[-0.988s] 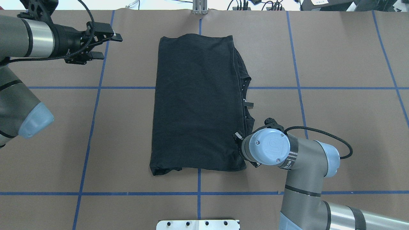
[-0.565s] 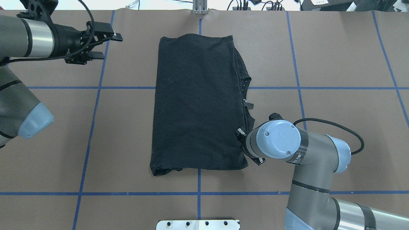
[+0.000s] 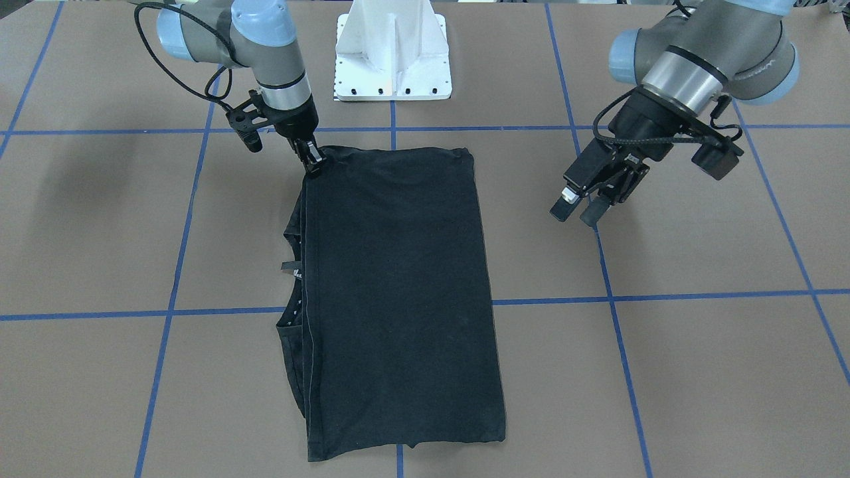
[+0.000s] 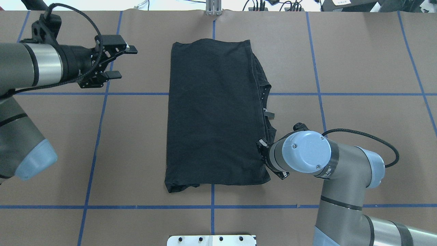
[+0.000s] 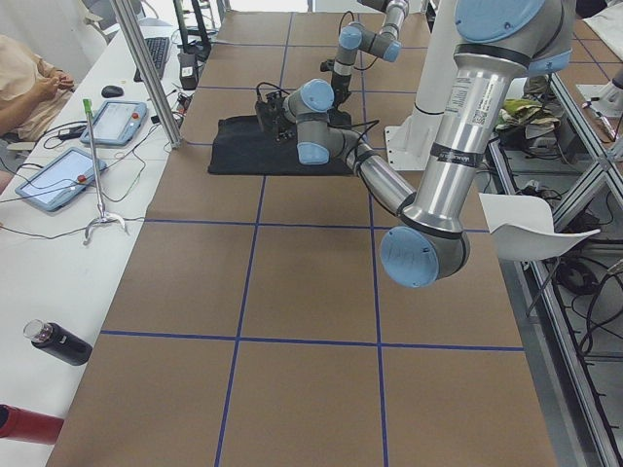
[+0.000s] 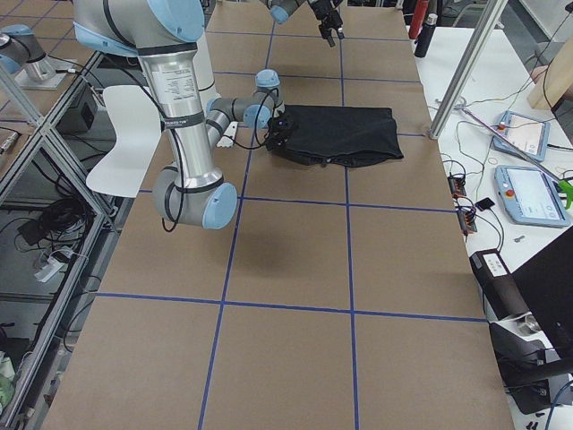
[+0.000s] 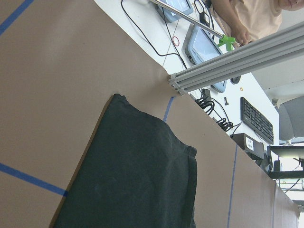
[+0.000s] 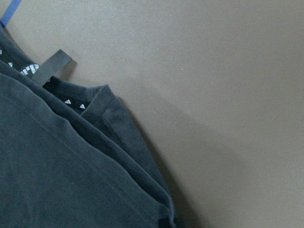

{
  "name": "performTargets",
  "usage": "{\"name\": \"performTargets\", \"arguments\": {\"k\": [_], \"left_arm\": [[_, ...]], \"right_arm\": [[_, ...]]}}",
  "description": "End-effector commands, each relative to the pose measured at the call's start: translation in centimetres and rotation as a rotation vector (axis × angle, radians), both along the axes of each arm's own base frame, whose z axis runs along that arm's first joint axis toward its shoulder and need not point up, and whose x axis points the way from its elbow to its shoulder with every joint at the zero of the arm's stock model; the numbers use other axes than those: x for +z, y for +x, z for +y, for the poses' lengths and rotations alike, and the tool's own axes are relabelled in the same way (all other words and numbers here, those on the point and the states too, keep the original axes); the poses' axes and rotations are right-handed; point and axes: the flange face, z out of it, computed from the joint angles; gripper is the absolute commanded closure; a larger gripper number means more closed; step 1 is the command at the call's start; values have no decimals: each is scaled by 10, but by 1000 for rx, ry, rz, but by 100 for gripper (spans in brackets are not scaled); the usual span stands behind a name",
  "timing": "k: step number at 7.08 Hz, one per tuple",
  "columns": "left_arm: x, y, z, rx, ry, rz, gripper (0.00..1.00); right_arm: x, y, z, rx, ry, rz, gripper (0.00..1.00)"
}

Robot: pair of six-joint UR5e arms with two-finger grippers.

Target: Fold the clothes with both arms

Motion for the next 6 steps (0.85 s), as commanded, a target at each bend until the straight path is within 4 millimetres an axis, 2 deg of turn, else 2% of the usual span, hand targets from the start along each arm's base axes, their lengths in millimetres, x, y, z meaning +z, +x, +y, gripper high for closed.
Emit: {"name": "performTargets", "arguments": {"k": [1,2,3,4,6], "left_arm": [[2,40,56,46,-84,53,1],[11,56,74,37,-95,33,1],[12,67,89,70,-103,32,1],[23,84,105,104,-134,18,1],[32,121,141,89,-195,-26,1]], "right_arm": [[5,4,9,-14,4,0,100],[-4,4,13,-21,10,-19,100],[-6,8,15,-23,12,-25,100],[-6,7,15,-23,11,-24,100],[-6,7,15,-24,10,-24,100]]}}
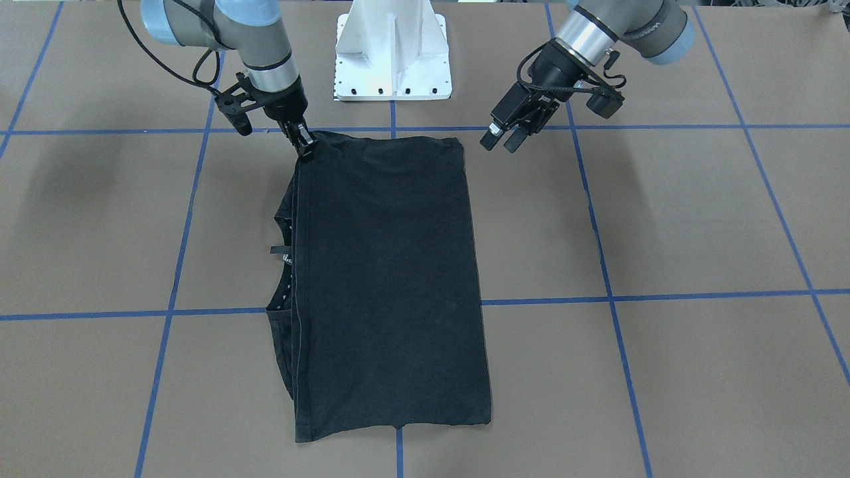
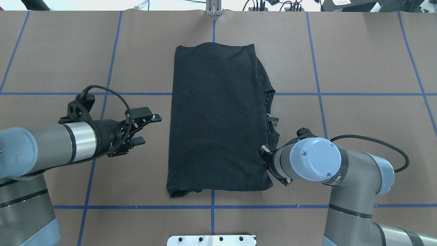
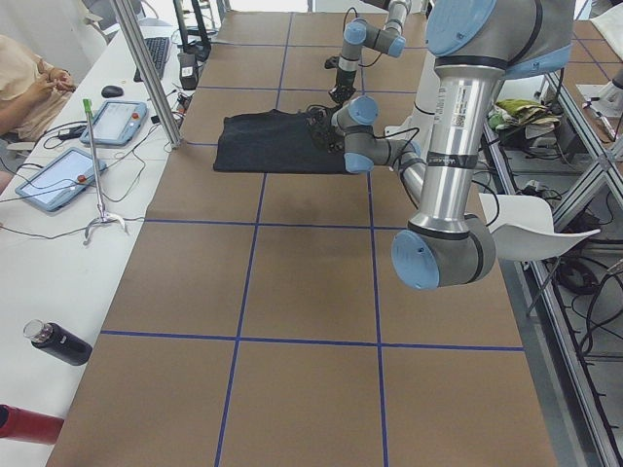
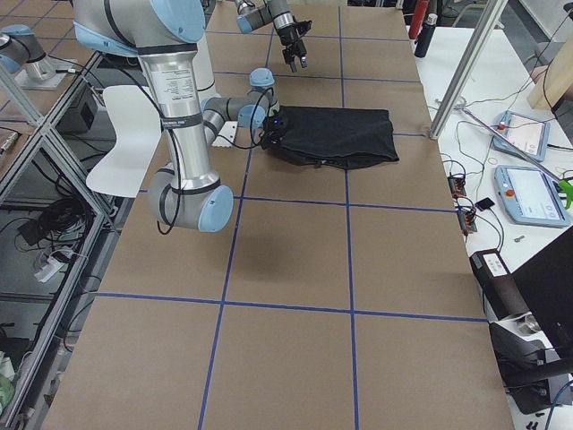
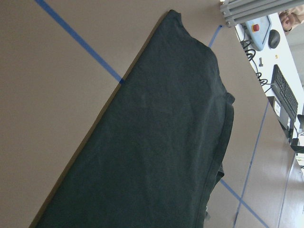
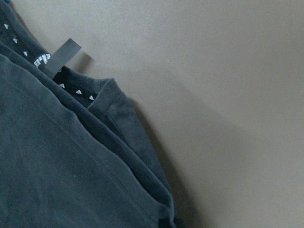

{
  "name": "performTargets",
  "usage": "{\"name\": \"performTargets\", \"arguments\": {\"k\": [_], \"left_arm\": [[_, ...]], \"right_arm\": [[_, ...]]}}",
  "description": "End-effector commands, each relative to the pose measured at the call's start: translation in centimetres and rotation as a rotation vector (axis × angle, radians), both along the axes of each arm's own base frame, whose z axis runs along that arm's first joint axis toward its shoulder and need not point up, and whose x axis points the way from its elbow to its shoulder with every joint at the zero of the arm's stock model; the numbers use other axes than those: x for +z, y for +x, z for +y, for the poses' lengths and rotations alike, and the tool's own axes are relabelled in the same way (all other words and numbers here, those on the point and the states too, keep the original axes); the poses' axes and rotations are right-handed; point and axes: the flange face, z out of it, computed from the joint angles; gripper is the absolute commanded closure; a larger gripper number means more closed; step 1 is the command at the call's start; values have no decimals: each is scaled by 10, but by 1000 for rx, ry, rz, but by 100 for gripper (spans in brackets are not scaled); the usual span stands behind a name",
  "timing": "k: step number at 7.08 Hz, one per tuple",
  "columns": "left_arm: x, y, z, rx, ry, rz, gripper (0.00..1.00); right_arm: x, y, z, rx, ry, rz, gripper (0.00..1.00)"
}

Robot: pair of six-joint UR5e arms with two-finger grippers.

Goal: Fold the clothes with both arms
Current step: 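Lower the left gripper to the shirt's near end beside the right gripper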

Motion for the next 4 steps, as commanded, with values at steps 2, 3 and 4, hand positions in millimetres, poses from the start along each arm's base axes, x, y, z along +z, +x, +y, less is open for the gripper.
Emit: {"name": "performTargets", "arguments": {"k": [2,3,4], "left_arm": [[20,38,50,14,-61,-46,4],[32,41,57,23,-69,-68,7],[39,63,74,57,-108,-73,11]], "right_arm": [[-3,1,1,-3,2,-7,100],[-5,0,1,-6,4,-10,100],[-4,0,1,-5,5,-8,100]]}}
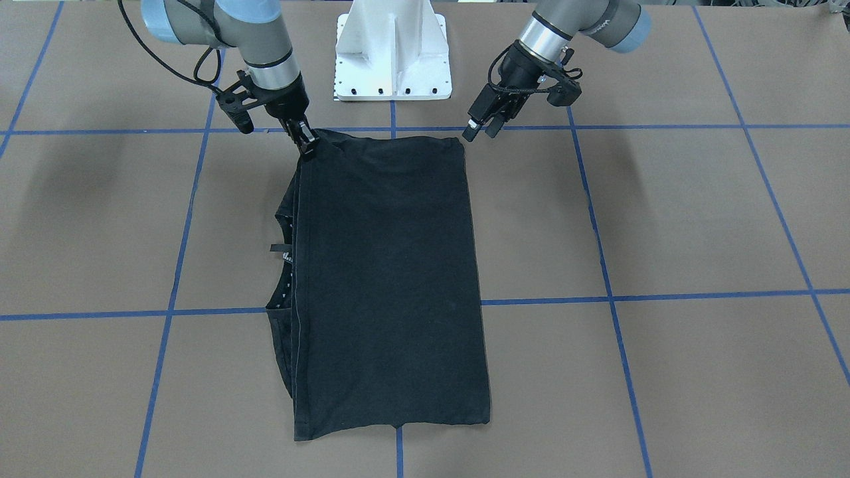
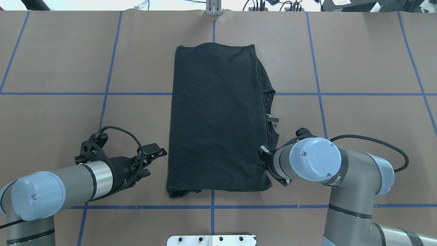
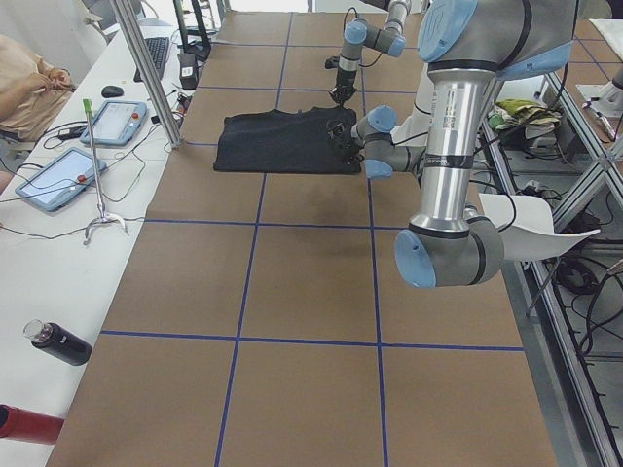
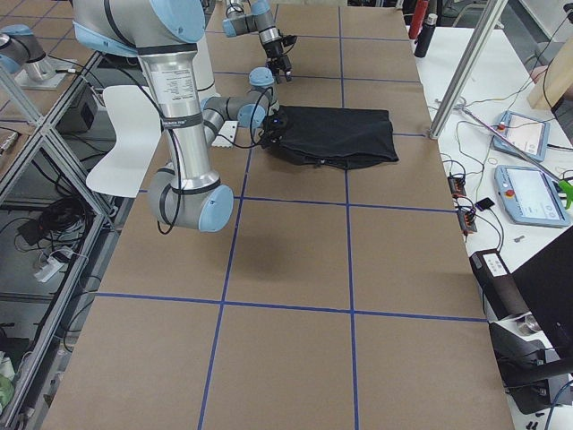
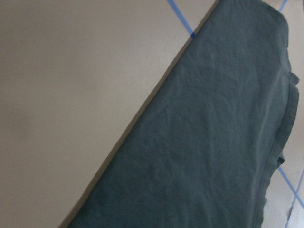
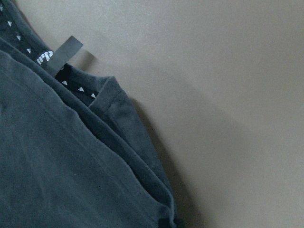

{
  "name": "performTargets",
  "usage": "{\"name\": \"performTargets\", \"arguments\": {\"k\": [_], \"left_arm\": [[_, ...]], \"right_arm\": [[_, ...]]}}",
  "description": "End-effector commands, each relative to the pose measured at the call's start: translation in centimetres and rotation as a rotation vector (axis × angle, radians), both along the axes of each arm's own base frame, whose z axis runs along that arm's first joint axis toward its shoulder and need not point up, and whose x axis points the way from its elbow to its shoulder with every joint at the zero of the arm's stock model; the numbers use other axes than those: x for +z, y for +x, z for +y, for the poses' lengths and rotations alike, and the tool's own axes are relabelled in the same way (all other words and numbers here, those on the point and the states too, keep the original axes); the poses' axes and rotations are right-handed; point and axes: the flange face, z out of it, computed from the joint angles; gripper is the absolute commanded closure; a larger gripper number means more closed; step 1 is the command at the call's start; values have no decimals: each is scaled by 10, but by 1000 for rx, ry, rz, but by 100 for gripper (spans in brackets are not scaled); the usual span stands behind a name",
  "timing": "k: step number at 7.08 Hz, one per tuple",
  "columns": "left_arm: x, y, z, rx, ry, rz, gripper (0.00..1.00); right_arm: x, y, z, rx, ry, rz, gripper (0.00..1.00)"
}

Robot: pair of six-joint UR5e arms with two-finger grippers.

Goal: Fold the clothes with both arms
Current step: 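Lower the left gripper to the shirt's near end beside the right gripper, then grasp the near end of the black shirt with both grippers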

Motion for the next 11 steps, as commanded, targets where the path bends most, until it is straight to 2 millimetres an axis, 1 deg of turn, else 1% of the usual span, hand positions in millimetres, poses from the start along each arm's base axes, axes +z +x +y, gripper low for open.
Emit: {"name": "performTargets", "arguments": {"k": [1,2,3,5,7,8,10,11], "left_arm": [[12,26,19,32,-38,-16,14],[17,34,18,34,-41,-28,17],[17,43,16,37,-36,-33,23],[19,48,21,50,-35,-40,31],[28,59,28,66,-40,-58,33],[25,62,29,67,-39,-53,34],[28,76,30,73,-41,-66,37],[28,76,30,73,-41,-64,41]], "right_arm": [[-2,2,0,-1,3,-5,100],[-1,1,0,-1,2,-2,100],[-1,2,0,-1,4,-3,100],[-2,2,0,-1,4,-4,100],[-1,1,0,0,4,-1,100],[-1,1,0,-1,4,-3,100],[0,1,0,-2,3,-2,100],[0,2,0,0,4,0,100]]}}
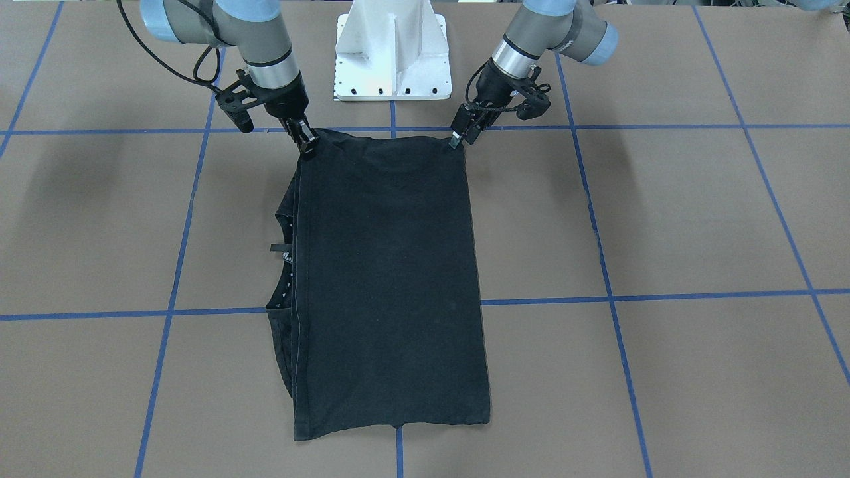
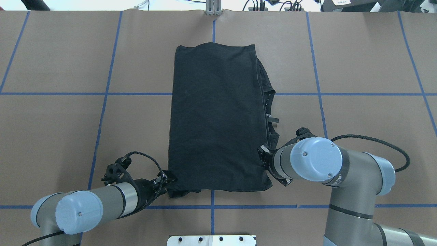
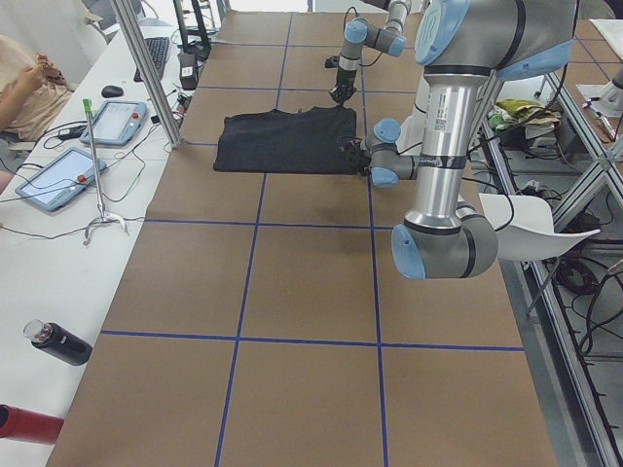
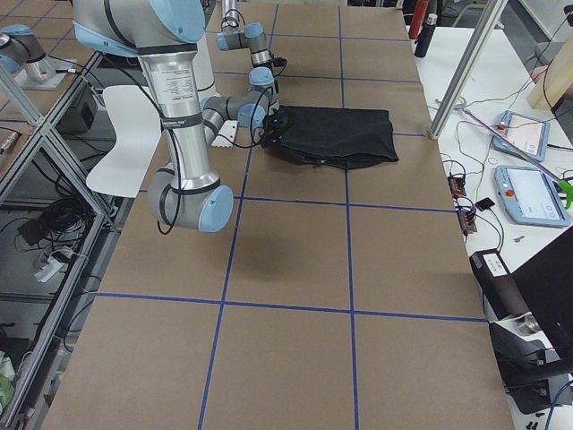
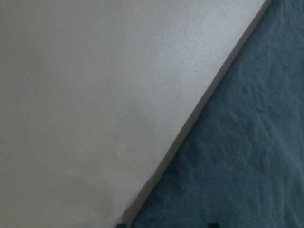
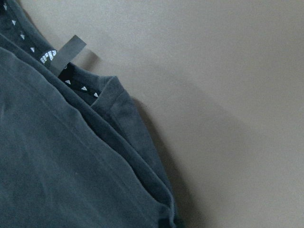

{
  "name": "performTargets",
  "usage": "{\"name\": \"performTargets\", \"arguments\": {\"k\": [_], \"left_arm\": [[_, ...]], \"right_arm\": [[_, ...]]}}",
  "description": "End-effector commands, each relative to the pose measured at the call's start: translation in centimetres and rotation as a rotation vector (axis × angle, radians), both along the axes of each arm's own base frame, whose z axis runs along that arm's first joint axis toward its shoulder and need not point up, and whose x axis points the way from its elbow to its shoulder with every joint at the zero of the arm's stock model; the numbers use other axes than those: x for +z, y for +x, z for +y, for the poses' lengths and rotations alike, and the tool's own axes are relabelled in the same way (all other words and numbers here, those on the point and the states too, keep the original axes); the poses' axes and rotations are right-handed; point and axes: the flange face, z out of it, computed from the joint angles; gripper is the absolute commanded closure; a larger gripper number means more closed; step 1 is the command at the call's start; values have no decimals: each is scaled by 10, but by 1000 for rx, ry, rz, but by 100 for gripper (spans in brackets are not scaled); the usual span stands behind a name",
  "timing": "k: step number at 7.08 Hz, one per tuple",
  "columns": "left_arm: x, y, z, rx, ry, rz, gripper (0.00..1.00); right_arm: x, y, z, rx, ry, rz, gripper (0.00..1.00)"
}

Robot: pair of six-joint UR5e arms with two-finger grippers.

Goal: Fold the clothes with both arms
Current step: 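Grasp the near end of the black shirt with both grippers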

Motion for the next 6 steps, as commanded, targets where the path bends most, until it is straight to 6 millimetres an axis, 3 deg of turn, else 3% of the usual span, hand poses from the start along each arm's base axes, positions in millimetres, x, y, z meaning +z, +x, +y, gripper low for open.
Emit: {"name": "performTargets", "arguments": {"k": [1,2,5,6], "left_arm": [[1,3,0,1,0,-3,53],[0,3,0,1,0,-1,60],[1,3,0,1,0,-3,63],[3,2,0,1,0,-6,47]], "right_arm": [[0,0,0,0,0,0,100],[-1,0,0,0,0,-1,100],[-1,0,0,0,1,-3,100],[-1,0,0,0,1,-3,100]]}}
